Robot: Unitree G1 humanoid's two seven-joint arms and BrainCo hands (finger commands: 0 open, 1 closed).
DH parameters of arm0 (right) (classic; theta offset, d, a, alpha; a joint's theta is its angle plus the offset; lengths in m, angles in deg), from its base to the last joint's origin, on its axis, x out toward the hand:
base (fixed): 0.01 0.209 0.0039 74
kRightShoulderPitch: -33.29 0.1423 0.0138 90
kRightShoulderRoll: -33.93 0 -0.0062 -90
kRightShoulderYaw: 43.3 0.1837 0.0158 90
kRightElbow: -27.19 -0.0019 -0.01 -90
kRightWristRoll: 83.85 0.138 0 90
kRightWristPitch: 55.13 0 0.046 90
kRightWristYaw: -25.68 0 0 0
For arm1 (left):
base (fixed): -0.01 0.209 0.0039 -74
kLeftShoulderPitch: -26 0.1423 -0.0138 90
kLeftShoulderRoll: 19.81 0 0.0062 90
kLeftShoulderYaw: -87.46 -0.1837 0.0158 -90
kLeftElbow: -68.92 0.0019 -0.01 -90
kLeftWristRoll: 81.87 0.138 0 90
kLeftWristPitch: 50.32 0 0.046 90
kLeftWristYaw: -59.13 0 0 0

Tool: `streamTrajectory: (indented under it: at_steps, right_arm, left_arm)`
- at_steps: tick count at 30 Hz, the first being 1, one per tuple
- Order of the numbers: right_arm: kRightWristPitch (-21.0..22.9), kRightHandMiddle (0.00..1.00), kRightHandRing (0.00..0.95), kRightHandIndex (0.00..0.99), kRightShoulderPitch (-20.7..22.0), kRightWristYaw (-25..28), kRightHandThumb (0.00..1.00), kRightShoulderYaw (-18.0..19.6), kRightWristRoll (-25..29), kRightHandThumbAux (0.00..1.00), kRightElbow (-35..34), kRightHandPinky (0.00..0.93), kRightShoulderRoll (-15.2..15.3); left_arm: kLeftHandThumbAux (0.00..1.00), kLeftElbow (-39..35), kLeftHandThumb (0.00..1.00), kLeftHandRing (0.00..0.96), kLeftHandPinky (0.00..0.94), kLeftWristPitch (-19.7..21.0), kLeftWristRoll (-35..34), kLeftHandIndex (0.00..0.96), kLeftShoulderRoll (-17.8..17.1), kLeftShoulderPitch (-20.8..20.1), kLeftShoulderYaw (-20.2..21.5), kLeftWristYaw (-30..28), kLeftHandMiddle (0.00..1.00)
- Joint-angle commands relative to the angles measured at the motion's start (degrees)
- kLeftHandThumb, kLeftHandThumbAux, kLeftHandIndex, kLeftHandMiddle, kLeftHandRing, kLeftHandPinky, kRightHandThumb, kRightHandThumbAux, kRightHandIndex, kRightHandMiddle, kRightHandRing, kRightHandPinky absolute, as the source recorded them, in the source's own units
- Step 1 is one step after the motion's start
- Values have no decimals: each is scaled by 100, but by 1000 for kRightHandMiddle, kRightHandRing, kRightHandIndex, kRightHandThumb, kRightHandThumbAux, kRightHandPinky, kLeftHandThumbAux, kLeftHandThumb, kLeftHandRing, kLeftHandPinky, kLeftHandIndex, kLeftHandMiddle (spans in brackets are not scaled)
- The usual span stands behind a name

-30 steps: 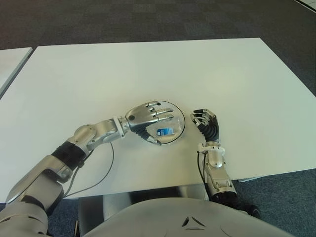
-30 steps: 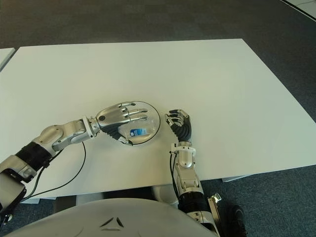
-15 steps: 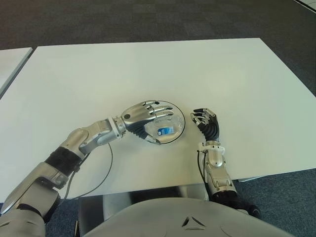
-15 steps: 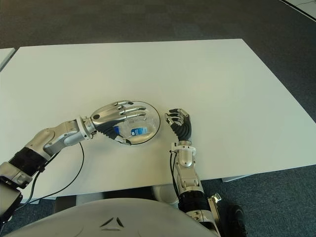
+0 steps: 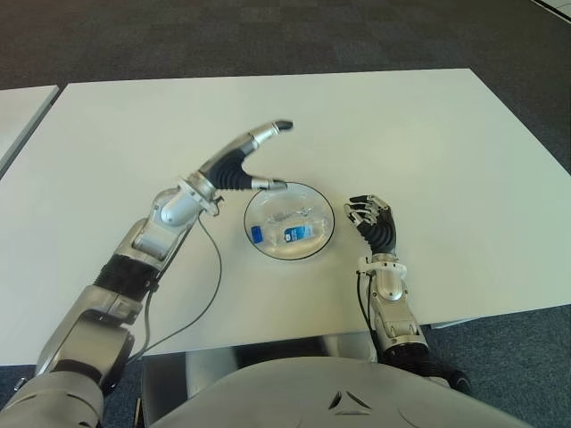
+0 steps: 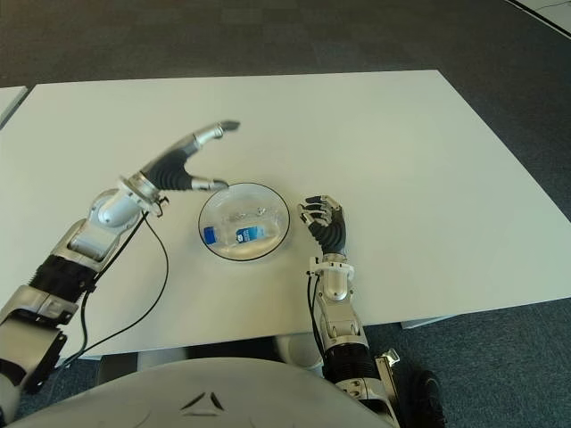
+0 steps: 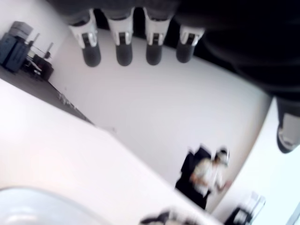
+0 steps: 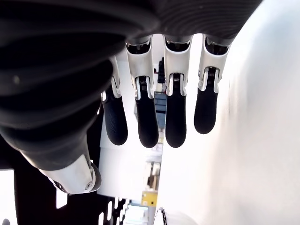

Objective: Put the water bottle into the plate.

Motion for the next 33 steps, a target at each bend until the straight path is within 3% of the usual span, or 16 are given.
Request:
streamTrajectory:
  at_steps: [1, 7, 10, 15, 20, 24, 29, 31, 33]
  right_arm:
    - [-136, 410, 403, 419, 39, 27, 702, 26, 33, 735, 149, 410, 5]
    - [-125, 412, 405, 418, 39, 29, 703, 38, 54, 735, 147, 414, -1]
    - [-114, 413, 405, 418, 36, 30, 703, 38, 58, 735, 139, 414, -2]
    - [-38, 413, 404, 418, 26, 27, 703, 44, 55, 735, 90, 409, -10]
    - [-22, 412, 398, 418, 20, 40, 704, 52, 68, 735, 62, 401, -14]
    - [-29, 413, 396, 418, 17, 56, 705, 63, 82, 735, 52, 398, -11]
    - [-58, 412, 393, 418, 15, 99, 705, 81, 110, 735, 47, 397, -7]
    - [-67, 412, 393, 418, 15, 117, 706, 92, 117, 735, 48, 396, -3]
    - [-71, 411, 391, 418, 18, 129, 706, 102, 117, 735, 53, 394, -2]
  left_arm:
    - [462, 269, 1, 0, 0, 636, -1060, 0, 544, -212, 752, -179, 0]
    - [472, -164, 0, 0, 0, 1516, -2463, 0, 1074, -77, 1638, -296, 0]
    - [477, -295, 0, 0, 0, 1762, -2675, 0, 1167, -44, 1849, -376, 0]
    - [488, -725, 10, 0, 0, 2450, -3744, 0, 1682, -4, 2488, -155, 0]
    - [496, -1055, 31, 0, 0, 2762, -4084, 0, 1897, 287, 2954, 71, 0]
    - [507, -1038, 44, 0, 0, 2844, -4144, 0, 1999, 511, 3185, 34, 0]
    - [550, -839, 44, 0, 0, 2643, -3991, 0, 2175, 798, 3314, -116, 4]
    - [581, -849, 64, 6, 26, 2432, -3779, 0, 2271, 911, 3270, -136, 31]
    - [615, -868, 146, 66, 118, 2182, -3553, 19, 2385, 1054, 3205, -161, 87]
